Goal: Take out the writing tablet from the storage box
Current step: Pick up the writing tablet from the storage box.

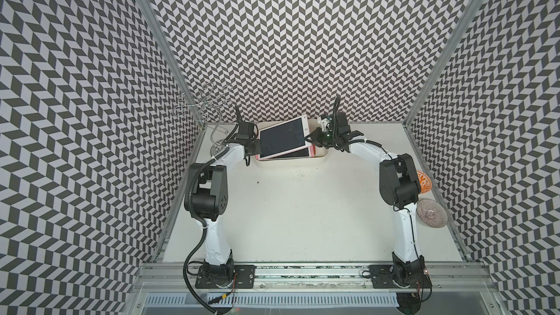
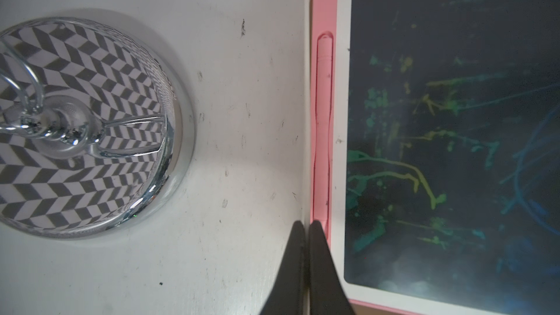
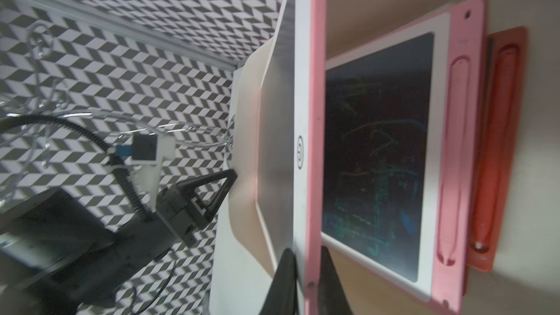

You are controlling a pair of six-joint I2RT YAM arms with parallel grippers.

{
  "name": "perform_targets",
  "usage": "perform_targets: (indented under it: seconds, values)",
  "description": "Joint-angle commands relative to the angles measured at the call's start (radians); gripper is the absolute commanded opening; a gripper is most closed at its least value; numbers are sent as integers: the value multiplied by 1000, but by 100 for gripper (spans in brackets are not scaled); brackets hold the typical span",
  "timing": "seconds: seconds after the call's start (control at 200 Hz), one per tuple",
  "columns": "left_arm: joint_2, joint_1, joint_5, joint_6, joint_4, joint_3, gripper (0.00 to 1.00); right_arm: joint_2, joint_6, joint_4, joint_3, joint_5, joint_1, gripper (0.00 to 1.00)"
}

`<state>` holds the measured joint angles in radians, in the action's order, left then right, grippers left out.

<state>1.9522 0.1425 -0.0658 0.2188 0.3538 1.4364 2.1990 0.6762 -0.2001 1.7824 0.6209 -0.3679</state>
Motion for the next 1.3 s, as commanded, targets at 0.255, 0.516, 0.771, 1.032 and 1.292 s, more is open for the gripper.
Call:
perform_targets:
  seconds: [0.255, 0.516, 0.771, 1.032, 1.292]
  values:
    - [-39, 13, 9, 4, -19, 29, 0, -101, 113, 197, -98, 111, 9, 0]
    - [-49, 12, 10, 10, -22, 27, 0, -145, 190, 275, -176, 132, 30, 0]
    - [-68, 12, 7, 8, -31, 18, 0, -181, 198, 293, -205, 141, 54, 0]
    - [-85, 13, 3, 3, -44, 8, 2, -234, 198, 302, -243, 139, 69, 0]
    - [-143, 11, 21, -3, -85, -25, 24, -290, 209, 324, -289, 141, 78, 0]
